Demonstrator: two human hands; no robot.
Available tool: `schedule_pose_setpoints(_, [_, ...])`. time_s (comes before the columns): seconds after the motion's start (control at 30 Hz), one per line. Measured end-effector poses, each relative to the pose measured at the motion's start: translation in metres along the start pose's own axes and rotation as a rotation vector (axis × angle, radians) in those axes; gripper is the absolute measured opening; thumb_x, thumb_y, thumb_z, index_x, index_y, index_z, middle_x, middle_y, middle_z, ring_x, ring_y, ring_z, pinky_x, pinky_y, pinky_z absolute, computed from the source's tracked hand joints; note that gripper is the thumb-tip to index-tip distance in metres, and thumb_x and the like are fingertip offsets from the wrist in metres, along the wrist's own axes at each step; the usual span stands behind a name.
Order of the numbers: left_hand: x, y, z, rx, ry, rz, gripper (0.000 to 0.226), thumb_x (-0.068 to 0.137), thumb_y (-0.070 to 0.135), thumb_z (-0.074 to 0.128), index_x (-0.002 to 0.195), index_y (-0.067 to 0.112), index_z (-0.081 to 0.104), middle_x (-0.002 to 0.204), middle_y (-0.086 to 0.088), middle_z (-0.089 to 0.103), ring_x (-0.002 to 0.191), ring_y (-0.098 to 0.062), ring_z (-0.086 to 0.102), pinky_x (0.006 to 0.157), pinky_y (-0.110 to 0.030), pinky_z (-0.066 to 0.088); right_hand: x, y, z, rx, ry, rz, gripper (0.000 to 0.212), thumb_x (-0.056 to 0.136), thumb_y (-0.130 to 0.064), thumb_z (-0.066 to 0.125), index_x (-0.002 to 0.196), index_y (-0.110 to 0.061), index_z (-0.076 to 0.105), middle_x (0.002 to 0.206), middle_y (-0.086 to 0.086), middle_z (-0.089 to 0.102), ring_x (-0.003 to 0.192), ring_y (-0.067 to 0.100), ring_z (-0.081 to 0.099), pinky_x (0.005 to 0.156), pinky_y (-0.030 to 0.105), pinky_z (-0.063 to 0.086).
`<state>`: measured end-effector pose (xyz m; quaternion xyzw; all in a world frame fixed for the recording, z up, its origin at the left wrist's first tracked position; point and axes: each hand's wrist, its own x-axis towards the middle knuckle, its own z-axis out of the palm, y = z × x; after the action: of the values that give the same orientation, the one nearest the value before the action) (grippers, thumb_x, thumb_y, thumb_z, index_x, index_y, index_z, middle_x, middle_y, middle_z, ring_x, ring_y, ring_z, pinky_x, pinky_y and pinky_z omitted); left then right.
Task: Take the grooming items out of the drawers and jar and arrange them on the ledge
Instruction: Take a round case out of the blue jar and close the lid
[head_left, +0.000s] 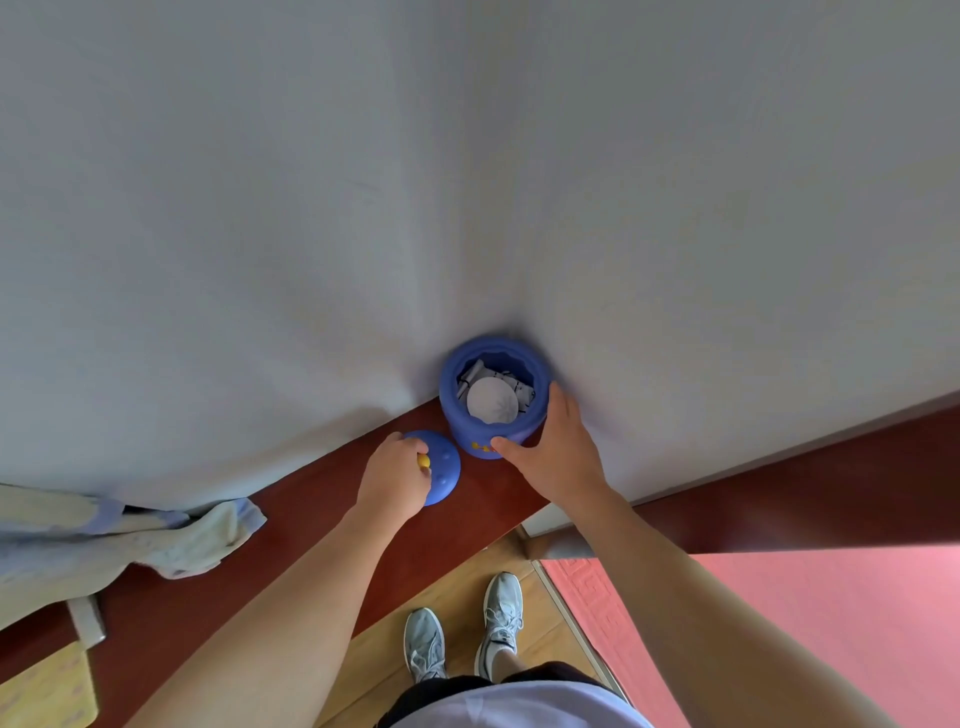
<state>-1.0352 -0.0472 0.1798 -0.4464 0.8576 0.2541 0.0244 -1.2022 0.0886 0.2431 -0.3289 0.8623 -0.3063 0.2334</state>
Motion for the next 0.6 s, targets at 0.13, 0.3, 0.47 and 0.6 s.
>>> schedule_pose_setpoints(0.13, [0.0, -0.002, -0.011, -0.046, 0.01, 0.013, 0.028, 0.088, 0.014, 0.064, 0.115, 0.009, 0.068, 0.105, -0.009, 0.061, 0.091, -0.026, 0.061, 0.074, -0.029, 0.043, 0.002, 0.0, 0.001, -0.001, -0.006, 0.008, 0.102, 0.074, -0.054, 0.075, 0.152, -0.017, 0.02, 0.149, -0.001, 0.034, 0.133, 0.017, 0.043, 0.102, 0.039, 0.046])
schedule_pose_setpoints(0.3, [0.003, 0.012, -0.054, -0.09, 0.132, 0.112, 0.028, 0.083, 0.016, 0.072, 0.11, 0.01, 0.07, 0.095, -0.004, 0.06, 0.078, -0.02, 0.056, 0.076, -0.032, 0.046, 0.004, -0.001, 0.002, 0.006, -0.005, 0.012, 0.103, 0.074, -0.058, 0.074, 0.152, -0.02, 0.02, 0.15, -0.002, 0.034, 0.133, 0.017, 0.043, 0.101, 0.037, 0.047])
schedule_pose_setpoints(0.47, [0.014, 0.054, -0.097, -0.154, 0.173, 0.291, 0.026, 0.084, 0.018, 0.073, 0.11, 0.015, 0.07, 0.095, -0.003, 0.062, 0.079, -0.02, 0.06, 0.075, -0.036, 0.051, 0.004, -0.003, 0.0, 0.034, -0.005, 0.008, 0.099, 0.075, -0.053, 0.076, 0.151, -0.02, 0.022, 0.148, -0.002, 0.035, 0.131, 0.016, 0.044, 0.097, 0.033, 0.047])
schedule_pose_setpoints(0.6, [0.036, 0.089, -0.105, -0.054, 0.038, 0.427, 0.02, 0.084, 0.013, 0.069, 0.102, 0.007, 0.07, 0.092, -0.008, 0.063, 0.081, -0.025, 0.059, 0.074, -0.039, 0.048, 0.005, -0.005, -0.001, 0.047, 0.006, 0.011, 0.093, 0.073, -0.052, 0.077, 0.147, -0.023, 0.03, 0.142, -0.003, 0.04, 0.124, 0.015, 0.048, 0.09, 0.029, 0.046])
